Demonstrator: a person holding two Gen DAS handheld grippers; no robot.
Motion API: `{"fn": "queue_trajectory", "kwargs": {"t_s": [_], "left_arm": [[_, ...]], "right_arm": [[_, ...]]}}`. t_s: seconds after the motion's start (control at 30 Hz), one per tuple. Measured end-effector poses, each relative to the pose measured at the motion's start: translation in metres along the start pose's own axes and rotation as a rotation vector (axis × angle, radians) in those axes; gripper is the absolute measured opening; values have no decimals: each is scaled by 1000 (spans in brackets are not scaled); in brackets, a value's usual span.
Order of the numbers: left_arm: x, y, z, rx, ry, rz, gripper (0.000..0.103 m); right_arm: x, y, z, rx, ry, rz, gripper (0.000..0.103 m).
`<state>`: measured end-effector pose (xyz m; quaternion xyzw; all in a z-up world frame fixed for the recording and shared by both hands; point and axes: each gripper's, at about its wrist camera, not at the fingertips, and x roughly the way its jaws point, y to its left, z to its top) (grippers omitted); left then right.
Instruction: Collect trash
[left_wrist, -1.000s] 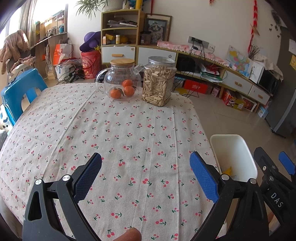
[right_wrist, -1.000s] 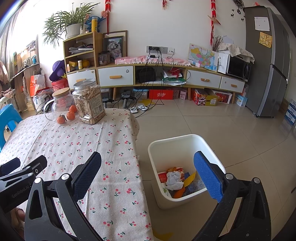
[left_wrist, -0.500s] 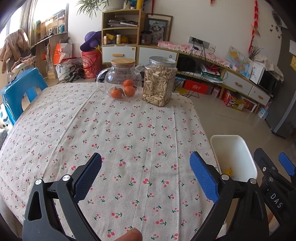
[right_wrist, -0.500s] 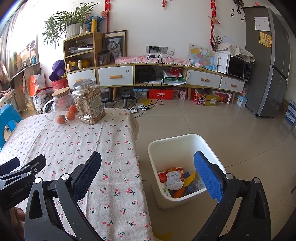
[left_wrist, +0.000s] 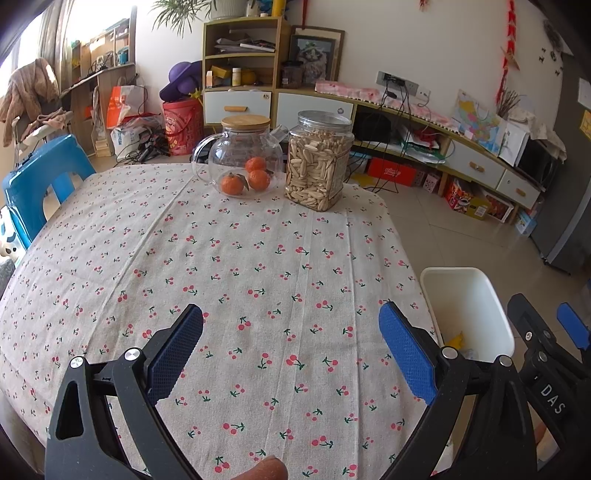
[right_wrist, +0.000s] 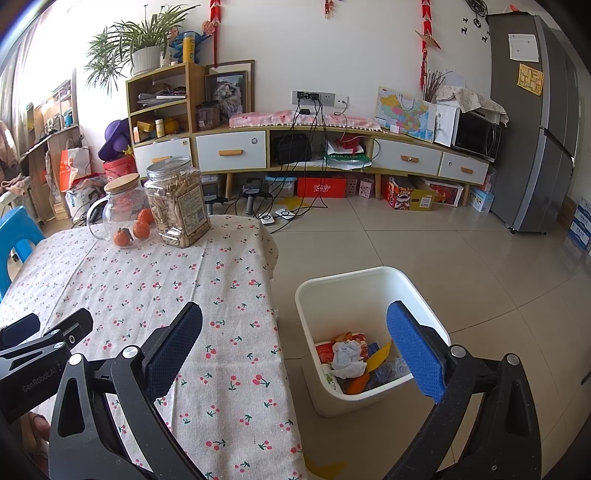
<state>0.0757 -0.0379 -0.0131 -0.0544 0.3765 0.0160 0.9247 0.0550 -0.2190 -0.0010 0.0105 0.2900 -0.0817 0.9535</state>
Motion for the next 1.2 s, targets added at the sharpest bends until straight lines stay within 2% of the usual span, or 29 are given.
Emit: {"fn": "queue_trajectory", "kwargs": {"t_s": [0.37, 0.53, 0.77, 0.93, 1.0, 1.2], "left_arm": [[3, 2, 0, -9, 16, -10, 93], [-1, 0, 0, 5, -17, -23, 93], [1, 0, 0, 0, -18, -55, 82], [-1, -4, 0, 11, -27, -52, 84], [-1, -5, 1, 15, -23, -47, 91], [-5, -9, 3, 25, -27, -12, 92]], "right_arm": [[1, 1, -2, -1, 4, 2, 96], [1, 1, -4, 6, 10, 5, 96], [-1, 0, -12, 24, 23, 10, 96], [-3, 1, -13, 25, 23, 8, 96], [-1, 0, -11, 25, 24, 9, 96], [-3, 0, -12, 24, 23, 9, 96]]}}
